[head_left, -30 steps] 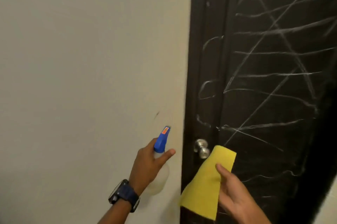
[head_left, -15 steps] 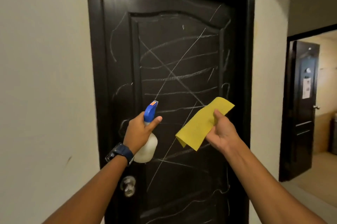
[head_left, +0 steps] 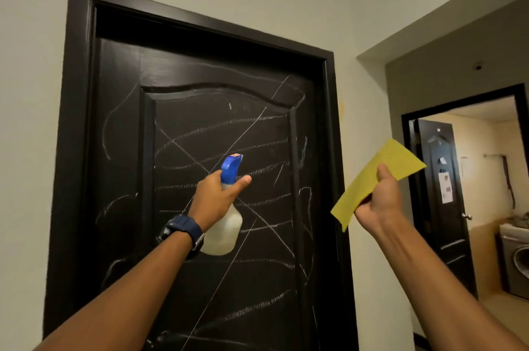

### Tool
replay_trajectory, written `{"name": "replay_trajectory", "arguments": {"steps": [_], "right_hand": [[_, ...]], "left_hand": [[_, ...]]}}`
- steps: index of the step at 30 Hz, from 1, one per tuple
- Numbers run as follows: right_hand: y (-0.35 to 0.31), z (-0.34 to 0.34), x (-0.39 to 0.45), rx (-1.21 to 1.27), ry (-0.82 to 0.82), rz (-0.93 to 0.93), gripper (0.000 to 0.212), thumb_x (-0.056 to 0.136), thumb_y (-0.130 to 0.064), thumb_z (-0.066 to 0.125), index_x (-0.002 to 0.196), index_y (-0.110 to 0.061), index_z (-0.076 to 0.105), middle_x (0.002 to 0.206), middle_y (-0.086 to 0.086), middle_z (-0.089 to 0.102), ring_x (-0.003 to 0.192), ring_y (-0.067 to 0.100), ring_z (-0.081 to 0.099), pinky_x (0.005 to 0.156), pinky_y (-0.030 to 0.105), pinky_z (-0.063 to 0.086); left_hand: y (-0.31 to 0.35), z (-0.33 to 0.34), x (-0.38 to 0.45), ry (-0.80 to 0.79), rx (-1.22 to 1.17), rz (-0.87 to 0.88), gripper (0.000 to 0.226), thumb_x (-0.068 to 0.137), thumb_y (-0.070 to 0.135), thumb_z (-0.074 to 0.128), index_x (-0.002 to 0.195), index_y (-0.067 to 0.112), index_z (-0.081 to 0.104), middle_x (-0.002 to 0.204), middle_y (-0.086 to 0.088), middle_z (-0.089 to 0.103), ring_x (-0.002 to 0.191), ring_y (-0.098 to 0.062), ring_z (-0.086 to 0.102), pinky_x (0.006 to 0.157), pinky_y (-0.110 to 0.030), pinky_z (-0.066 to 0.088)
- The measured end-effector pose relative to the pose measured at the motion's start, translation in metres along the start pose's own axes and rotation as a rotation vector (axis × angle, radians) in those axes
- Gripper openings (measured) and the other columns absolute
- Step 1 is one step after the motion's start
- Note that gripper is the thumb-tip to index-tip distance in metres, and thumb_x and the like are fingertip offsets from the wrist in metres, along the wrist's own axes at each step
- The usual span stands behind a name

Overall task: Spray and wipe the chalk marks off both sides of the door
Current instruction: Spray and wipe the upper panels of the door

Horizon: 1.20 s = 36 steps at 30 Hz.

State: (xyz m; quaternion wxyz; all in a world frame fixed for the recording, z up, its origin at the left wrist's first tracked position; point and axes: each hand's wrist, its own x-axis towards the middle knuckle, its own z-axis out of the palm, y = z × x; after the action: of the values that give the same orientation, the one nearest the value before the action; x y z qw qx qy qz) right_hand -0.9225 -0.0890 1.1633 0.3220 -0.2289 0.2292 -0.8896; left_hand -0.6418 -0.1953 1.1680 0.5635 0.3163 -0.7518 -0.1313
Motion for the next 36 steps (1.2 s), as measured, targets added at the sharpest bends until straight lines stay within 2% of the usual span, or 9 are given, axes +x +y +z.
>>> {"name": "replay_trajectory", "arguments": {"steps": [6,10,14,18,20,25,28,32,36], "right_hand": [[-0.015,0.027,0.046,-0.385,-0.101,-0.416,0.055,0.097,-0.063,0.044,0.141,-0.031,0.047,0.134,0.003,0.057,0.125,0.024,0.053,0.109,0.049,0.042],[-0.016,0.052,0.082,-0.571,-0.156,-0.651,0.055,0.105,-0.054,0.033,0.155,-0.034,0.025,0.15,-0.001,0.041,0.136,0.021,0.042,0.113,0.05,0.036],[-0.009,0.075,0.133,-0.637,-0.161,-0.766,0.054,0.104,-0.054,0.033,0.153,-0.032,0.03,0.149,0.0,0.042,0.136,0.023,0.043,0.114,0.058,0.035],[0.004,0.092,0.177,-0.731,-0.271,-0.976,0.044,0.102,-0.05,0.036,0.138,-0.073,0.021,0.158,-0.003,0.031,0.143,0.025,0.033,0.116,0.062,0.029],[0.013,0.098,0.201,-0.844,-0.283,-1.091,0.049,0.104,-0.045,0.034,0.139,-0.074,0.016,0.165,-0.004,0.019,0.15,0.027,0.02,0.119,0.064,0.02],[0.037,0.105,0.276,-1.058,-0.171,-1.092,0.052,0.106,-0.044,0.031,0.155,-0.051,0.014,0.169,-0.006,-0.002,0.155,0.025,-0.006,0.122,0.061,-0.002],[0.047,0.113,0.321,-1.118,-0.146,-1.085,0.054,0.107,-0.043,0.031,0.156,-0.05,0.011,0.169,-0.004,-0.001,0.155,0.029,-0.003,0.121,0.06,-0.002],[0.057,0.12,0.375,-1.114,-0.188,-1.091,0.059,0.107,-0.034,0.038,0.156,-0.051,0.01,0.169,-0.004,0.001,0.155,0.03,-0.001,0.12,0.061,0.001],[0.061,0.131,0.42,-1.026,-0.241,-1.092,0.054,0.108,-0.039,0.034,0.156,-0.05,0.012,0.169,-0.002,0.005,0.154,0.03,0.002,0.122,0.059,0.005]], "left_hand": [[0.019,0.041,0.051,-0.042,0.006,0.066,0.04,0.095,0.044,0.064,0.082,0.006,0.056,0.071,-0.005,0.048,0.06,-0.014,0.043,0.059,-0.021,0.037],[0.016,0.062,0.098,-0.01,-0.03,0.115,0.042,0.094,0.043,0.065,0.097,0.001,0.062,0.078,-0.01,0.061,0.065,-0.018,0.056,0.064,-0.023,0.043],[0.015,0.083,0.148,-0.004,-0.081,0.173,0.034,0.095,0.038,0.066,0.103,0.005,0.062,0.086,-0.009,0.07,0.072,-0.011,0.07,0.066,-0.021,0.048],[0.017,0.102,0.201,-0.032,-0.063,0.234,0.034,0.096,0.039,0.065,0.098,0.005,0.06,0.081,-0.01,0.061,0.078,-0.03,0.065,0.072,-0.031,0.051],[0.016,0.111,0.227,-0.034,-0.055,0.265,0.033,0.096,0.039,0.064,0.095,0.006,0.06,0.081,-0.011,0.059,0.076,-0.026,0.059,0.072,-0.034,0.05],[0.012,0.148,0.281,0.028,-0.041,0.352,0.027,0.095,0.039,0.065,0.081,0.018,0.055,0.074,-0.007,0.057,0.067,-0.019,0.053,0.066,-0.032,0.047],[0.014,0.172,0.31,0.071,-0.028,0.376,0.028,0.095,0.039,0.066,0.08,0.018,0.055,0.073,-0.007,0.059,0.066,-0.018,0.055,0.063,-0.026,0.047],[0.019,0.201,0.342,0.065,-0.008,0.363,0.039,0.096,0.039,0.065,0.095,0.0,0.064,0.087,-0.024,0.068,0.073,-0.024,0.06,0.071,-0.036,0.053],[0.023,0.218,0.376,0.192,0.065,0.36,0.038,0.095,0.04,0.066,0.086,0.003,0.063,0.072,-0.009,0.059,0.066,-0.021,0.056,0.07,-0.04,0.053]]}}
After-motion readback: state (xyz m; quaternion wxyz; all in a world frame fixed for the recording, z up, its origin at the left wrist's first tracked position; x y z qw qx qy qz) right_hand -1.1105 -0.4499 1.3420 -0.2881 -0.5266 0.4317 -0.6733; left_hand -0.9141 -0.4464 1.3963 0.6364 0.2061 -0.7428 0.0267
